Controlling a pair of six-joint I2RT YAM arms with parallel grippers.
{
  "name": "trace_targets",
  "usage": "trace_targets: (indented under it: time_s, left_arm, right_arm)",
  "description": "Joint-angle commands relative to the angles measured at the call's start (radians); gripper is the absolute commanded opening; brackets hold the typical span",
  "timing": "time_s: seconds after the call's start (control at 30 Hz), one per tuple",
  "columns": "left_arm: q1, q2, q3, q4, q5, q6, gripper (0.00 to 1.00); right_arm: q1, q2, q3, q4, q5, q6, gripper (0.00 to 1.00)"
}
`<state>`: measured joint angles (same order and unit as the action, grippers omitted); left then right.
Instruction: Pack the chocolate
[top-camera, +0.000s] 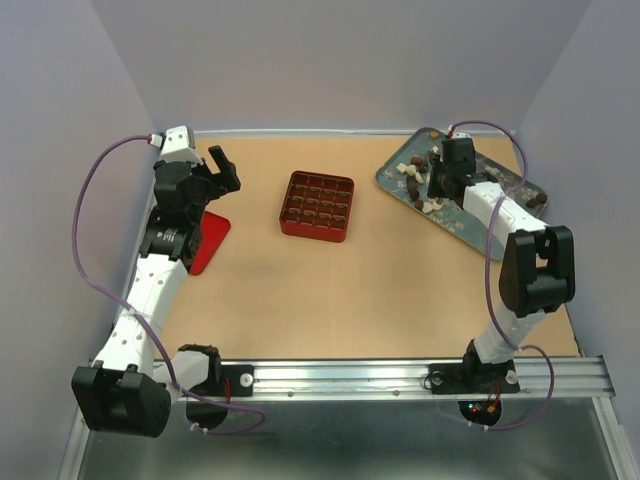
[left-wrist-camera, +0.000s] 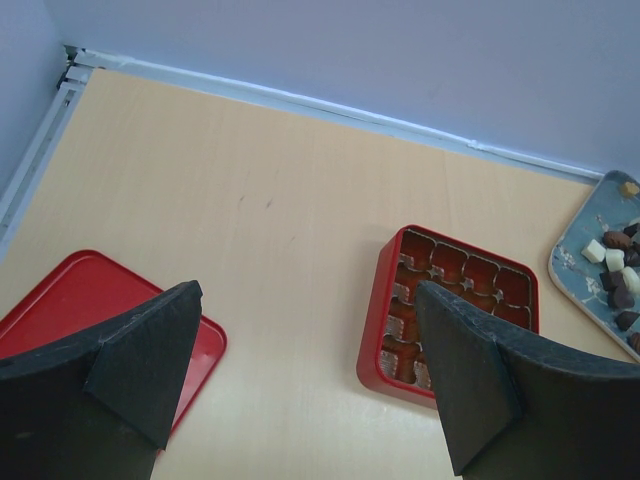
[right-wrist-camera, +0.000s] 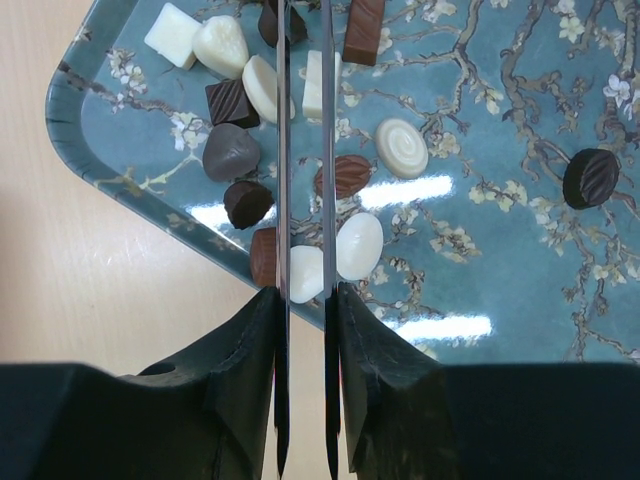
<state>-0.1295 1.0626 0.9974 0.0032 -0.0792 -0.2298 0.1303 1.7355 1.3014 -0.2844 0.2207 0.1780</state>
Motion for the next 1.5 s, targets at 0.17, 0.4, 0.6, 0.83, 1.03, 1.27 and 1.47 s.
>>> trace_targets:
  time_s: [0.17, 0.4, 0.6, 0.83, 1.03, 1.27, 1.47]
  left_arm:
    - [-0.004, -0.018, 0.023, 0.04, -0.001, 0.006, 0.99]
    - [-0.004, -0.013, 0.027, 0.034, -0.001, 0.007, 0.99]
    - [-0.005, -0.004, 0.037, 0.02, -0.005, 0.014, 0.99]
    - [-0.005, 0.004, 0.049, 0.008, -0.014, 0.021, 0.99]
    - [-0.005, 0.002, 0.05, 0.003, -0.022, 0.027, 0.99]
    - [-0.007, 0.002, 0.052, 0.0, -0.021, 0.027, 0.99]
    - [-0.007, 0.004, 0.053, -0.002, -0.022, 0.029, 0.99]
  right_arm:
    - [-0.009, -0.172, 0.03, 0.013, -0.024, -0.02, 0.21]
    - [-0.003, -0.27, 0.001, -0.024, -0.2, -0.017, 0.2]
    - [0.124, -0.326, -0.037, -0.047, -0.336, -0.003, 0.2]
    - [0.267, -0.34, -0.074, -0.084, -0.346, 0.028, 0.2]
    - [0.313, -0.353, -0.1, -0.108, -0.33, 0.038, 0.2]
    - [0.315, -0.344, -0.105, -0.118, -0.276, 0.029, 0.2]
    - [0.315, -0.315, -0.074, -0.116, -0.277, 0.012, 0.2]
